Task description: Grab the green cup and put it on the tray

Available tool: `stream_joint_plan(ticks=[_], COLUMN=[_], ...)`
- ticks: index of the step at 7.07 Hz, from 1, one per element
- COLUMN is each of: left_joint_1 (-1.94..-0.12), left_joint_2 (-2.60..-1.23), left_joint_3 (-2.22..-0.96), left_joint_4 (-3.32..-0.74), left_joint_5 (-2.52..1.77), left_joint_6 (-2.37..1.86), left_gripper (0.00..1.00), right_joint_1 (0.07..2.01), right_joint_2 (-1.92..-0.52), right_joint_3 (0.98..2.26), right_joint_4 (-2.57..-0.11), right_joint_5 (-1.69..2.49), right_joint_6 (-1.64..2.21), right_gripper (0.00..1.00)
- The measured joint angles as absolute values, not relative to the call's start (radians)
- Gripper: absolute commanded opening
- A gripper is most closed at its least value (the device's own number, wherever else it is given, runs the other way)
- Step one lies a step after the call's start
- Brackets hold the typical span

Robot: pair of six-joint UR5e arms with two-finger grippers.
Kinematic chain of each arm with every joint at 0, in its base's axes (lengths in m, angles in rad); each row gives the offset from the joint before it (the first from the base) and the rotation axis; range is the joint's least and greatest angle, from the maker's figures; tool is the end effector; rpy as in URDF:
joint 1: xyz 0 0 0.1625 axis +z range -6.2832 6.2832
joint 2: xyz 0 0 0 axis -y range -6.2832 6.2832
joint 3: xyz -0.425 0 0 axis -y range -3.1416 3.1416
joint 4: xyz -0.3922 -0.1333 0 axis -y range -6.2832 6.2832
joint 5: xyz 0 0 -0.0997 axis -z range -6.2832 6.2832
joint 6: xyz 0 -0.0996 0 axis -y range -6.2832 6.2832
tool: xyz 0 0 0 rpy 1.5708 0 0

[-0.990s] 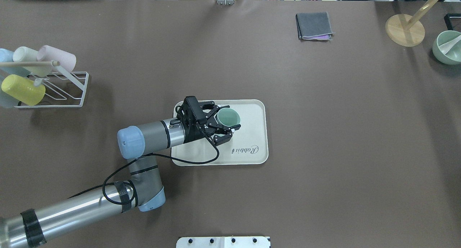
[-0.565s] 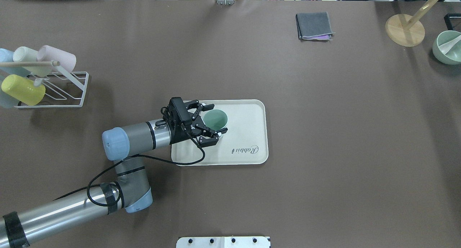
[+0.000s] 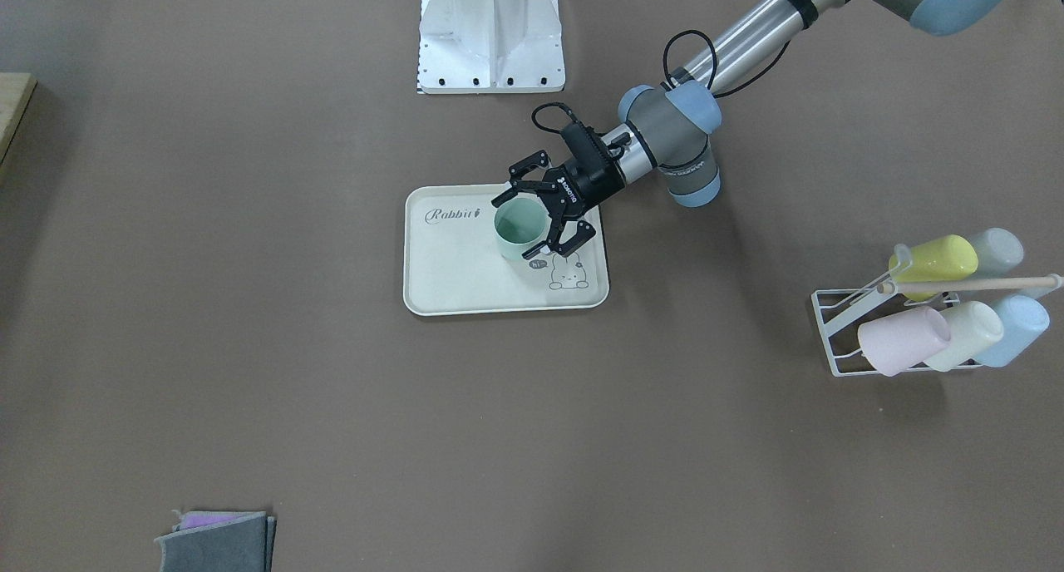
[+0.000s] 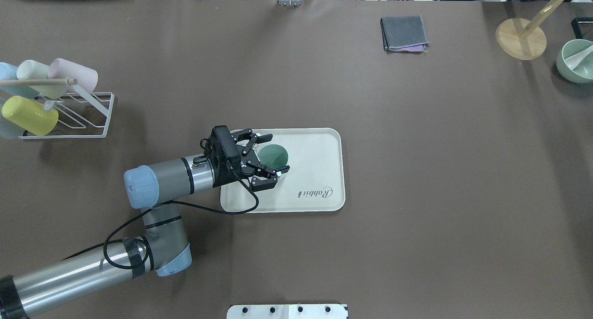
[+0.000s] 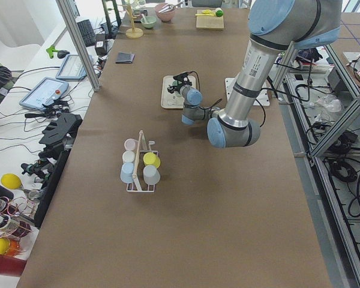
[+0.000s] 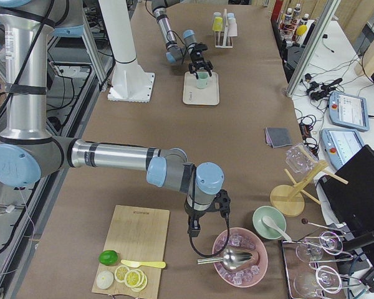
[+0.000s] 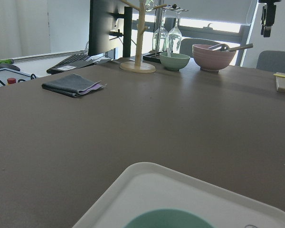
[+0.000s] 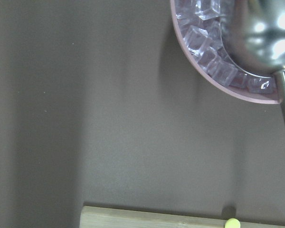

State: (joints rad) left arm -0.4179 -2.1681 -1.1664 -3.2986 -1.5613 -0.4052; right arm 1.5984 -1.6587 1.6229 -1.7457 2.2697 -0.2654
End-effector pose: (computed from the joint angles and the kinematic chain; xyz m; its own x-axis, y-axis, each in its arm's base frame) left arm 0.5700 -0.4000 0.3109 0.2569 0.8914 -0.3733 0.4511 0.2310 0.8620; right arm 0.0812 -0.4341 0.6953 0.7420 -0.1062 0.6620 0.1737 0.9841 -0.0368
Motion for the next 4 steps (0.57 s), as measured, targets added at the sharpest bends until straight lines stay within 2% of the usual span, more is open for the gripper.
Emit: stream_joint_plan(ticks=[2, 4], left_joint_1=[-0.417, -0.427], left_joint_2=[-2.171, -2.171], left_joint_3=[-1.233, -1.347], left_joint_4=[-3.221, -2.998], left_joint_5=[-1.561, -1.560], left_joint_6=[-0.406, -0.401], left_gripper=[0.99, 0.99], right_joint_1=[1.598, 1.598], right_joint_2=[-1.658, -1.658], right_joint_3=[1.624, 1.624], right_joint_4=[-1.746, -1.746], right_joint_5=[2.270, 2.270], right_joint_6=[-0.265, -0.265], right_gripper=[1.00, 1.00])
